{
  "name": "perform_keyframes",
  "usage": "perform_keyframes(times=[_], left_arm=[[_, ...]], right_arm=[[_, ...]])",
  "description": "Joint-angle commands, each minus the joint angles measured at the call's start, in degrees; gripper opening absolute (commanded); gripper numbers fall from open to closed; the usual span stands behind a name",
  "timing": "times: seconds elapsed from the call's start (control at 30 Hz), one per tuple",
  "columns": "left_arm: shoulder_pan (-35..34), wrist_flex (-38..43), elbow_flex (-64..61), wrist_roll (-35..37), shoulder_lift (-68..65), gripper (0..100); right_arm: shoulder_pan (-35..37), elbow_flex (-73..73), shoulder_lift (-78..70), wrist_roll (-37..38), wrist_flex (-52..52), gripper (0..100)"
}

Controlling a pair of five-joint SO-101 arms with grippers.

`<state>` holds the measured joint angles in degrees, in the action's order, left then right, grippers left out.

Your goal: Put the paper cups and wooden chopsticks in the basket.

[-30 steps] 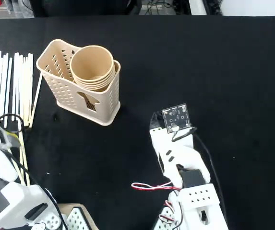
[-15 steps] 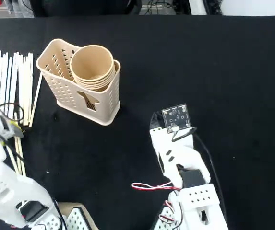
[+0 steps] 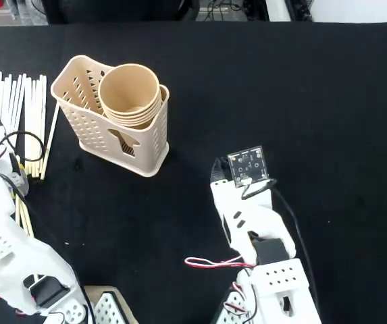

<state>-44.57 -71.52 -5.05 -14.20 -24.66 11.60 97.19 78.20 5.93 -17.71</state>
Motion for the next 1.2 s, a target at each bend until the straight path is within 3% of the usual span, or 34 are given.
perform_keyframes(times=[0.0, 0.27, 0.47, 0.57, 0.83, 1.0, 1.17], left_arm=[[-0.22, -0.18, -6.29, 0.44, 10.02, 3], [3.47, 7.65, -19.47, 3.87, 39.47, 3], [3.56, 13.63, -24.66, 5.8, 50.2, 3], [3.47, 13.54, -24.4, 6.24, 52.84, 3], [4.0, 14.77, -14.11, 15.47, 68.22, 3], [10.42, 30.07, -9.1, 19.52, 77.54, 3], [22.73, 45.8, -8.66, 19.52, 79.21, 3]], right_arm=[[0.35, -0.04, 0.48, 0.44, 0.0, 1.5], [0.35, -0.04, 0.48, 0.44, 0.0, 1.5], [0.35, -0.04, 0.48, 0.44, 0.0, 1.5], [0.35, -0.04, 0.48, 0.44, 0.0, 1.5], [0.35, -0.04, 0.48, 0.44, 0.0, 1.5], [0.35, -0.04, 0.48, 0.44, 0.0, 1.5], [0.35, -0.04, 0.48, 0.44, 0.0, 1.5]])
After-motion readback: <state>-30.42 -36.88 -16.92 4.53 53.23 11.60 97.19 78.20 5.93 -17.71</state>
